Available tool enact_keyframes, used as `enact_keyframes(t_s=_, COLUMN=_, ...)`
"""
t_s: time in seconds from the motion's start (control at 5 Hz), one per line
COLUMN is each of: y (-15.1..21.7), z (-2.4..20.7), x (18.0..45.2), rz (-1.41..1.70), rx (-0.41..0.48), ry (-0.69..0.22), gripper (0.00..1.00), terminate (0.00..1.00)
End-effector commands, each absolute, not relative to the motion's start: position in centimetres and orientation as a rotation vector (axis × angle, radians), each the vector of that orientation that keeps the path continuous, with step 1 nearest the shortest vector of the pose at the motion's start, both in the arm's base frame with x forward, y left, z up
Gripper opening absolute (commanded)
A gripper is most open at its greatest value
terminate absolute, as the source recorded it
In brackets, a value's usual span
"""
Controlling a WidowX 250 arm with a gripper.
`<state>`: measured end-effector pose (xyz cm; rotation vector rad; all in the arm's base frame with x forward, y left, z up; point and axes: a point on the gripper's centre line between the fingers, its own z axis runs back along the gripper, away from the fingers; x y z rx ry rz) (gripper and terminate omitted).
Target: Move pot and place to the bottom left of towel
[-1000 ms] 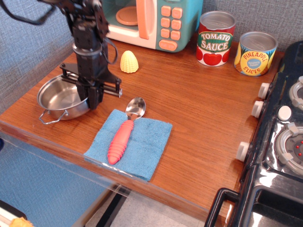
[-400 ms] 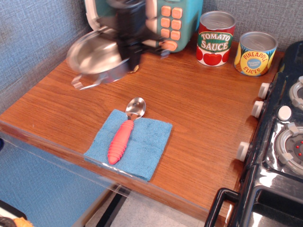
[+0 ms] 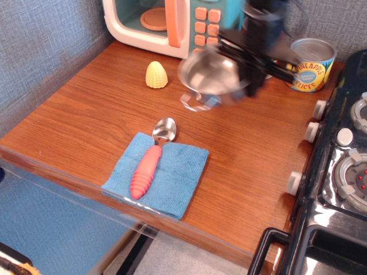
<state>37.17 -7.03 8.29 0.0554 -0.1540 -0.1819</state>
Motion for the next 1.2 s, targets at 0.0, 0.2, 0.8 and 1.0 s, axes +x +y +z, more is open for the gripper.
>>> enact_keyframes(t_s=0.0, y=-9.0, z=5.5, x=38.7, rz=-0.217, rx=0.084, ry=-0.115, gripper=0.00, terminate=0.00)
enact_keyframes(t_s=0.2, y=-8.8, z=4.0, x=39.3, rz=-0.206, rx=0.095, ry=-0.088, gripper=0.00, terminate=0.00)
enact_keyframes(t_s=0.8, y=-9.4, z=7.8, x=38.7, rz=-0.261, rx=0.036, ry=-0.172, gripper=1.00, terminate=0.00)
enact_keyframes(t_s=1.0, y=-7.4, z=12.7, x=37.4, rz=-0.209, rx=-0.024, ry=-0.296, gripper=1.00, terminate=0.00)
